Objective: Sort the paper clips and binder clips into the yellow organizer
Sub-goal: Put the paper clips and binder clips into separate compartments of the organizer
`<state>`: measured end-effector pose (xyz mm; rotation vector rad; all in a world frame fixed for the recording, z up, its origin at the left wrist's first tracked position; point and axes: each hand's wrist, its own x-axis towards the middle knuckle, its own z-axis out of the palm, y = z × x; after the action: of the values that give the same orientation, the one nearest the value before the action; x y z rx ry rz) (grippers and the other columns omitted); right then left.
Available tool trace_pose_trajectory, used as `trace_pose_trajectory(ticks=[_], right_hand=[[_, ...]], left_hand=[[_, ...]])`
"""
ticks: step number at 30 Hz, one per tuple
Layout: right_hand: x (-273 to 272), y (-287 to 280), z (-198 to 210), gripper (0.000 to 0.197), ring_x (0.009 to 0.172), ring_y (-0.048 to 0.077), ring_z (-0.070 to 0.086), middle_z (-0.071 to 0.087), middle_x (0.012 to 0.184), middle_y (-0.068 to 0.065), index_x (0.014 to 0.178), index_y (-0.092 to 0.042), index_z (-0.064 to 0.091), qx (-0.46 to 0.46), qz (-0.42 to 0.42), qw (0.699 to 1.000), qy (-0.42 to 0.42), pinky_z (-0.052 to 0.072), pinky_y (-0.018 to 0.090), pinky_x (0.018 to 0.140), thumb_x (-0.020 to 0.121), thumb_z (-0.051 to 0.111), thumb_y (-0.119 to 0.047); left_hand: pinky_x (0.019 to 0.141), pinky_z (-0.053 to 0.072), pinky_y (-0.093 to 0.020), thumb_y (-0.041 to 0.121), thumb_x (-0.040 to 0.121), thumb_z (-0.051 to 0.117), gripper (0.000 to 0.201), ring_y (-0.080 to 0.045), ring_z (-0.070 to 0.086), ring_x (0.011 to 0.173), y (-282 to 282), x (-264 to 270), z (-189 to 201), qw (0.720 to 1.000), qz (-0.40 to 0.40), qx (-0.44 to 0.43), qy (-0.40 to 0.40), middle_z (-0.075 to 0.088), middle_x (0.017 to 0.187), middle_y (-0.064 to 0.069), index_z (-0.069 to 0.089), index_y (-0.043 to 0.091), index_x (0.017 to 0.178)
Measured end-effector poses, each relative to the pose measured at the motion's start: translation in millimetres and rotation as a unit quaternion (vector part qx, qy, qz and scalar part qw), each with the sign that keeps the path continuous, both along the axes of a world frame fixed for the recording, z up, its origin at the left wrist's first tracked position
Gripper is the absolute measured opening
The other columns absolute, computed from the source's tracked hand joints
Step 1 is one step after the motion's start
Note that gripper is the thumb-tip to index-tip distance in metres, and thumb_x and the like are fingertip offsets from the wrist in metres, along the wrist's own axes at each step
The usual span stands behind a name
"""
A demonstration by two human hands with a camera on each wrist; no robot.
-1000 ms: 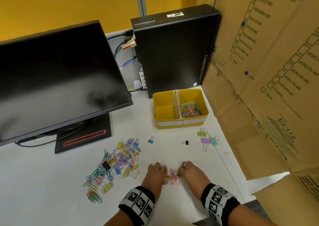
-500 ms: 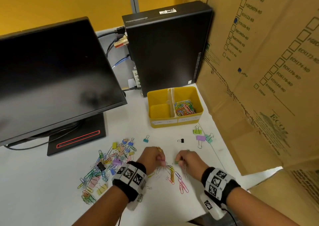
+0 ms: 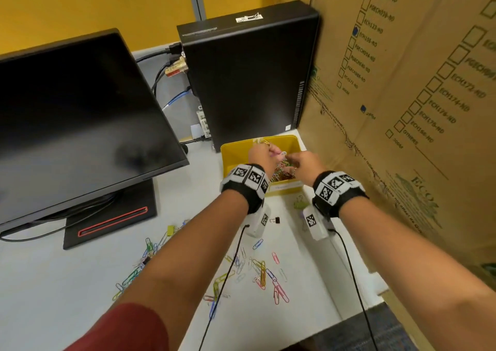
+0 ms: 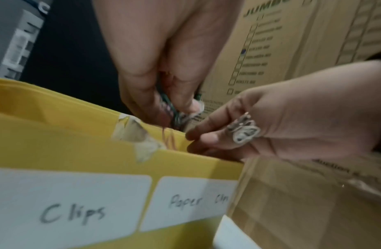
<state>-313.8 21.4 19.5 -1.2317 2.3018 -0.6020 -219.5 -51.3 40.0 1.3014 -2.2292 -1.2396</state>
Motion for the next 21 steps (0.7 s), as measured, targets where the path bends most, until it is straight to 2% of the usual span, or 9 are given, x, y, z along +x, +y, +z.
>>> trace_pose_trajectory(ticks=[3,7,9,11,13,15,17,19,21], right_hand=[[0,12,1,0.048,0.115,0.031,0.055,0.061,0.123,0.017,0.125,-0.009,0.052,-0.003,0.039,0.999,0.002,0.044,0.04,0.1,0.079,0.067,-0.008],[23,50,-7,0.038,0.11,0.031,0.05,0.054,0.115,0.015,0.112,-0.009,0.057,-0.081,0.078,0.993,0.038,0.039,0.028,0.087,0.076,0.069,-0.005],[45,74,-16,0.041,0.111,0.03,0.046,0.05,0.114,0.015,0.11,-0.008,0.055,-0.019,0.118,0.993,-0.006,0.036,0.026,0.082,0.073,0.074,-0.013],[69,93,-32,0.063,0.113,0.028,0.043,0.046,0.119,0.014,0.119,-0.009,0.048,0.103,0.165,0.979,-0.06,0.037,0.029,0.088,0.066,0.08,-0.025],[92,107,-49,0.087,0.117,0.029,0.039,0.039,0.125,0.013,0.127,-0.01,0.038,0.18,0.196,0.962,-0.065,0.037,0.035,0.096,0.057,0.085,-0.031],[111,115,-62,0.095,0.115,0.031,0.038,0.035,0.124,0.013,0.124,-0.008,0.035,0.203,0.222,0.953,-0.035,0.041,0.038,0.096,0.049,0.088,-0.032],[124,117,-70,0.097,0.112,0.031,0.038,0.034,0.125,0.014,0.122,-0.006,0.034,0.202,0.238,0.95,-0.008,0.042,0.039,0.093,0.045,0.09,-0.029],[130,113,-73,0.096,0.112,0.031,0.039,0.035,0.126,0.016,0.123,-0.004,0.035,0.186,0.233,0.954,0.002,0.041,0.037,0.093,0.047,0.088,-0.028],[131,102,-76,0.097,0.116,0.031,0.038,0.036,0.13,0.016,0.127,-0.005,0.035,0.159,0.222,0.962,0.008,0.041,0.037,0.096,0.05,0.087,-0.03]], left_hand=[[0.099,0.046,-0.033,0.01,0.09,0.057,0.029,-0.026,0.057,0.116,0,2,-2,0.984,-0.136,-0.04,-0.109,0.061,0.125,-0.011,0.059,0.008,0.119],[0.096,0.046,-0.031,0.005,0.087,0.06,0.035,-0.024,0.055,0.118,12,39,7,0.973,-0.195,-0.099,-0.07,0.057,0.129,-0.01,0.059,0.012,0.121],[0.094,0.045,-0.029,0.009,0.084,0.065,0.033,-0.024,0.055,0.115,19,75,5,0.969,-0.206,-0.117,-0.067,0.057,0.127,-0.009,0.062,0.013,0.116],[0.094,0.042,-0.027,0.015,0.081,0.069,0.037,-0.024,0.054,0.116,23,115,-9,0.956,-0.245,-0.107,-0.121,0.056,0.126,-0.007,0.061,0.017,0.117],[0.105,0.035,-0.029,0.024,0.074,0.076,0.06,-0.022,0.043,0.129,27,153,-32,0.923,-0.312,-0.082,-0.21,0.047,0.138,-0.004,0.051,0.02,0.129],[0.119,0.02,-0.034,0.039,0.062,0.082,0.103,-0.018,0.017,0.144,32,186,-57,0.874,-0.394,-0.051,-0.279,0.019,0.156,0.001,0.025,0.021,0.145],[0.123,0.002,-0.038,0.053,0.051,0.082,0.132,-0.016,-0.008,0.145,39,209,-79,0.819,-0.463,-0.062,-0.333,-0.009,0.158,0.003,-0.001,0.018,0.149],[0.122,0.0,-0.035,0.057,0.052,0.079,0.135,-0.018,-0.015,0.145,49,223,-95,0.792,-0.483,-0.095,-0.362,-0.017,0.156,0.002,-0.006,0.016,0.148],[0.12,0.011,-0.031,0.058,0.06,0.074,0.123,-0.018,-0.004,0.147,56,229,-99,0.816,-0.438,-0.115,-0.36,-0.009,0.159,0.005,0.001,0.015,0.149]])
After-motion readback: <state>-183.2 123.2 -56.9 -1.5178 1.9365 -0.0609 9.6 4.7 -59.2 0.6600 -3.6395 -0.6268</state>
